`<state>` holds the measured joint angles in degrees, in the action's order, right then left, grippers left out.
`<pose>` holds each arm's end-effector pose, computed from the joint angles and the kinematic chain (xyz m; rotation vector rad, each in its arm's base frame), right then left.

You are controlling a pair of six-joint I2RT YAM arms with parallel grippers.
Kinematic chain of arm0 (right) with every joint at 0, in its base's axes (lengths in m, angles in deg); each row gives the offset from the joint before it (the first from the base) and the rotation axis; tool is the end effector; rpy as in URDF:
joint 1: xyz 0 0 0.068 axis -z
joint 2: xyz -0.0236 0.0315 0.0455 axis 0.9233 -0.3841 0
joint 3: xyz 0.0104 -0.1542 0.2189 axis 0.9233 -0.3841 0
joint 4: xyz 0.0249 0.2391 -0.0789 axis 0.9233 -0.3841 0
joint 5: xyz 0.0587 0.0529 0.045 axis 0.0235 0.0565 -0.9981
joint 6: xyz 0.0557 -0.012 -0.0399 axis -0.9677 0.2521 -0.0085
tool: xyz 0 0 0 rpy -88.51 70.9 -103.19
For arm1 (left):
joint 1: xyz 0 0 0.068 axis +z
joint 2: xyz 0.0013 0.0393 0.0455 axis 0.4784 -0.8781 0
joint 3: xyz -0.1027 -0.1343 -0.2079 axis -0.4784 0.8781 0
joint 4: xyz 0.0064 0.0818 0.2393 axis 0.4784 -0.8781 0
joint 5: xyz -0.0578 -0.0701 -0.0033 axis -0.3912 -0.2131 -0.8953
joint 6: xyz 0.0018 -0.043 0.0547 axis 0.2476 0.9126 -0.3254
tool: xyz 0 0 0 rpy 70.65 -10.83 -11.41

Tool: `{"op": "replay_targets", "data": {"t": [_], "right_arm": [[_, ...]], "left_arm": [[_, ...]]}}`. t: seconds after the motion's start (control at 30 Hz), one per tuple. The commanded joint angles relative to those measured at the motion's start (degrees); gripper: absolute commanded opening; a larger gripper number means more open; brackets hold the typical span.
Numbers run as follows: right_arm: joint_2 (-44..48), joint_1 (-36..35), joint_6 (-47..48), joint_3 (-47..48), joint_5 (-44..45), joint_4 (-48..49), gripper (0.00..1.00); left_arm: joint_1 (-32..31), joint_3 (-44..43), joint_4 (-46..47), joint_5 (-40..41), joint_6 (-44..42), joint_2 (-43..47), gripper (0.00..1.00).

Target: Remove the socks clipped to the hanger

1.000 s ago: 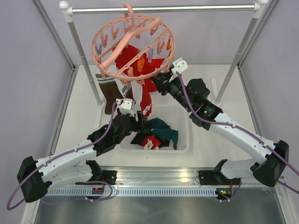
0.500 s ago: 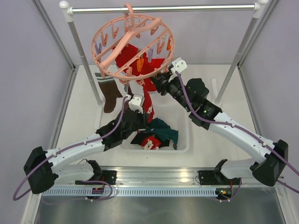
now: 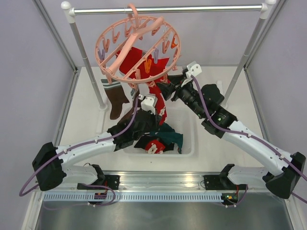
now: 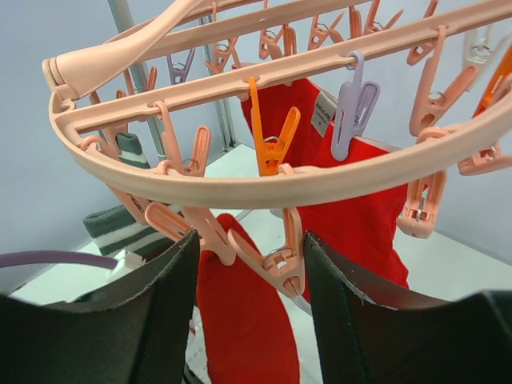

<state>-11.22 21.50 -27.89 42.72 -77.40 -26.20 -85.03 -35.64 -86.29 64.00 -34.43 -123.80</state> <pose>0.2074 0.2075 0.4283 -0.4395 1.3844 0.6795 0.1783 -0.2323 0.2752 0.2828 1.9374 -0.6043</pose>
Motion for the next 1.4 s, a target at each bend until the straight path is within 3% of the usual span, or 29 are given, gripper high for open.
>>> {"op": "replay_targets", "data": {"t": [0.0, 0.33, 0.67, 1.1, 1.37], "right_arm": [[3.8, -0.1, -0.5, -1.7, 0.6, -0.5, 0.61], [5.7, -1.4, 3.6, -2.9, -4.5, -1.3, 0.59], [1.3, -4.8, 10.1, 0.5, 1.0, -1.8, 0.59], [-4.5, -5.8, 11.7, 5.1, 4.8, 0.8, 0.68], [-6.8, -6.6, 11.7, 6.7, 8.6, 2.2, 0.64]], "left_arm": [[-0.3, -3.3, 0.0, 1.3, 2.2, -1.0, 0.02], [-0.5, -5.5, -1.0, 1.0, 2.5, -3.7, 0.02], [-0.8, -6.7, -1.5, 0.8, 2.3, -4.4, 0.02], [-0.9, -6.7, -1.8, 0.5, 2.3, -4.3, 0.02], [-1.2, -6.9, -1.8, 0.3, 2.2, -4.4, 0.02]]}}
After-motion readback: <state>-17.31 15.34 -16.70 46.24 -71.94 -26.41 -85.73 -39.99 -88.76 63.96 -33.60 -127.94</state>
